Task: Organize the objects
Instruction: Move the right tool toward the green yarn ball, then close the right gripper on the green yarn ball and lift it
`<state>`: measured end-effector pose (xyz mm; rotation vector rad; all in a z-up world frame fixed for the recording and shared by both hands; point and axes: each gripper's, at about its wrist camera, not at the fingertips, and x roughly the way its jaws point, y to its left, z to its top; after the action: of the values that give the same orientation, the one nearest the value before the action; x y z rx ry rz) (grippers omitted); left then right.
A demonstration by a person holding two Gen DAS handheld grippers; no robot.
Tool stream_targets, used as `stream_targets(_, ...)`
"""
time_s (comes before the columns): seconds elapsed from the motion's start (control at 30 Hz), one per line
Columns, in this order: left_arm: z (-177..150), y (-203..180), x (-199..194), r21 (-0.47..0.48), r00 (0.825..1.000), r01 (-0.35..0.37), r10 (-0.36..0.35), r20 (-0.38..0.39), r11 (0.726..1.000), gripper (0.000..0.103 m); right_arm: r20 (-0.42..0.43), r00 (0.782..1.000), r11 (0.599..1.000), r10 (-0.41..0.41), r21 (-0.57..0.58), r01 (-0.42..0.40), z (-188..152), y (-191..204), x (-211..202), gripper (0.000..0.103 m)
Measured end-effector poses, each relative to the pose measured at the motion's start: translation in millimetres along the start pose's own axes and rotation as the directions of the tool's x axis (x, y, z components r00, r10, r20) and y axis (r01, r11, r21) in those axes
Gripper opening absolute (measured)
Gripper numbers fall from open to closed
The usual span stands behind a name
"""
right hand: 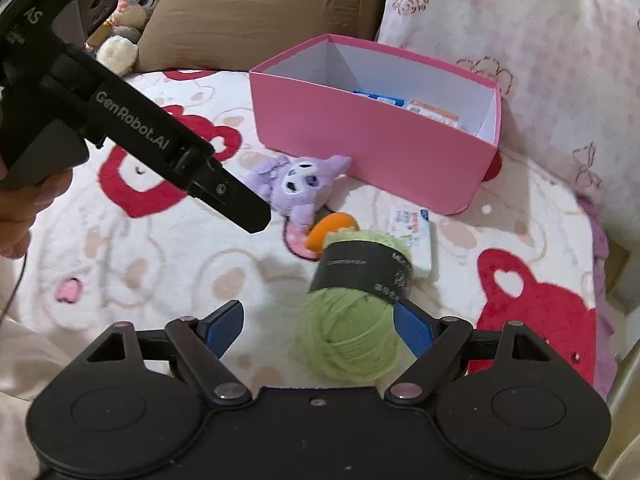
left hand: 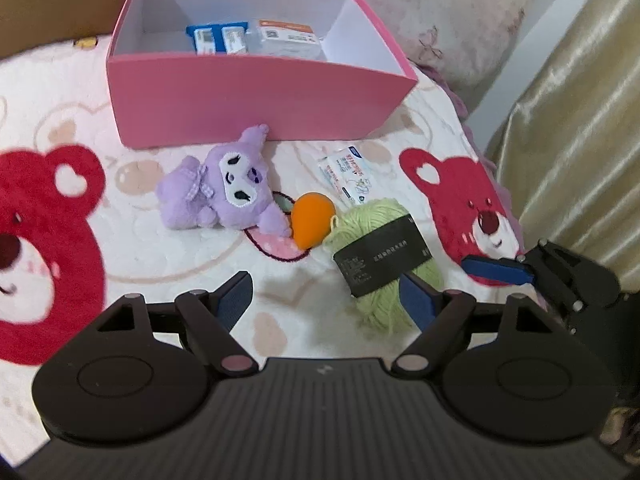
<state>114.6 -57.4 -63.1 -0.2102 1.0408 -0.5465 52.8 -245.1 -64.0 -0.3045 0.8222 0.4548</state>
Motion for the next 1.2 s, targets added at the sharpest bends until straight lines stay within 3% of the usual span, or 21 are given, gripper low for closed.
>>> stream_targets(0.1,-7,5,8,-0.043,0.997,0.042,-0.038,0.070,0.998,0.080,0.023,1.000,0.999,-0.013,-0.031,0.014,-10,0,13,0.086)
stream_targets(0.3,-19,-3,35,-0.039,0.997,0.051,-0.048,0.056,0.998,0.080,0.090,0.996,0.999,-0.009,-0.040,0.013,-26,-5,25,0.086)
stream_targets(0.53,-25,-12,69,-0.086,0.995,0.093,-0.090,0.035,0.992,0.080,0.051,0.999,0.999,-0.004,0.038,0.002,-37,-19,36,0.086)
stream_targets(0.67,-24,-4,79,-0.193,0.986,0.165,-0.158,0.054,0.967,0.080,0.051,0.998,0.993,0.020,0.114,-0.026,-40,-31,39,0.086)
stream_targets(0.77,-25,-5,86,-0.206,0.984,0.178,-0.171,0.051,0.962,0.080,0.058,0.996,0.980,0.064,0.184,-0.074,-40,-40,43,0.086)
stream_targets(0.8,-25,-4,86,-0.215,0.983,0.186,-0.179,0.051,0.959,0.078,0.058,0.996,0.976,0.070,0.200,-0.080,-39,-42,45,0.082)
stream_targets(0.9,-26,-2,89,-0.255,0.969,0.246,-0.242,0.048,0.935,0.055,0.042,0.997,0.970,0.060,0.235,-0.068,-39,-45,51,0.067)
stream_targets(1.0,-27,-7,88,-0.255,0.970,0.242,-0.237,0.053,0.936,0.054,0.038,0.998,0.966,0.055,0.251,-0.063,-40,-45,49,0.060)
stream_targets(1.2,-26,-13,70,-0.248,0.970,0.243,-0.239,0.047,0.938,0.052,0.035,0.999,0.964,0.040,0.260,-0.048,-36,-34,32,0.057)
